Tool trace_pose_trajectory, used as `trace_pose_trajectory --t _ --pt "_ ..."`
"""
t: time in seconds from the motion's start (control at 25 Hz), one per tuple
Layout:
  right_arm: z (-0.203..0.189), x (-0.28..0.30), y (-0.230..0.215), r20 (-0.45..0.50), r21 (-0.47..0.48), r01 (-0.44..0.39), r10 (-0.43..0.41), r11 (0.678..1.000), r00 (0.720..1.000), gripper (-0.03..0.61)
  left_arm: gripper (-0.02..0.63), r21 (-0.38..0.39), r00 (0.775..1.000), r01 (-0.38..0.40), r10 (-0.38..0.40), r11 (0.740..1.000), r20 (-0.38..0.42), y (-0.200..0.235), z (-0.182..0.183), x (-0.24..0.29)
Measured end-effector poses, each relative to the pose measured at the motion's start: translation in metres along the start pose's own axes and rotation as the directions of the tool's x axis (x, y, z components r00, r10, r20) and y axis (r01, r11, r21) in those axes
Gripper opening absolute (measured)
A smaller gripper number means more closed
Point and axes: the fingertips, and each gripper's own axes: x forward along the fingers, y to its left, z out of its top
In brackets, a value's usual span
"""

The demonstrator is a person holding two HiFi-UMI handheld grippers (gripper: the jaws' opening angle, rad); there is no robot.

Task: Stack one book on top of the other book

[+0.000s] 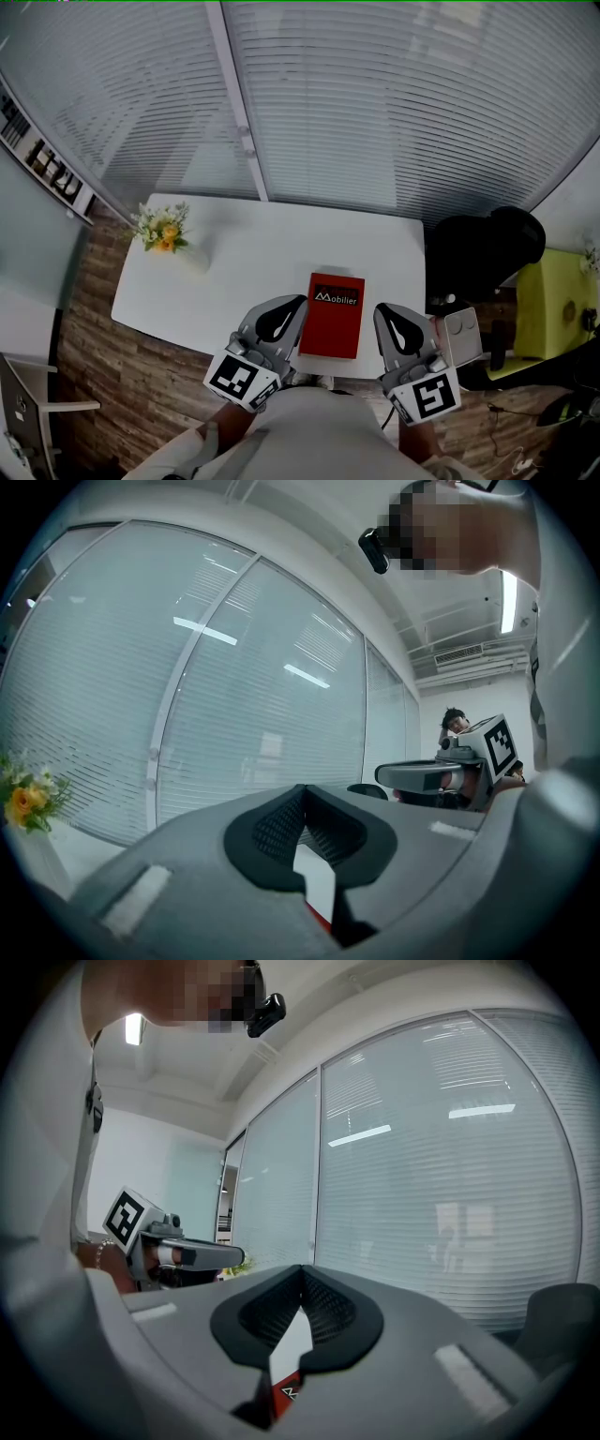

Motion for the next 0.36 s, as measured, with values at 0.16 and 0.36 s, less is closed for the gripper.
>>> trace_pose_trajectory --t 0.16,0.36 --pt "0.0013 0.0004 -0.0001 0.000 -0.004 0.003 -0.003 1.000 1.000 0.005 0.003 -0.001 1.000 0.001 -0.001 1.000 0.001 0.0007 0.0004 -0.0009" --pt "0.0029 0.0021 0.0007 0.004 -0.008 0.006 -0.006 1.000 1.000 0.005 0.003 0.000 1.000 0.000 0.000 1.000 0.003 0.0032 0.0023 -0.0021"
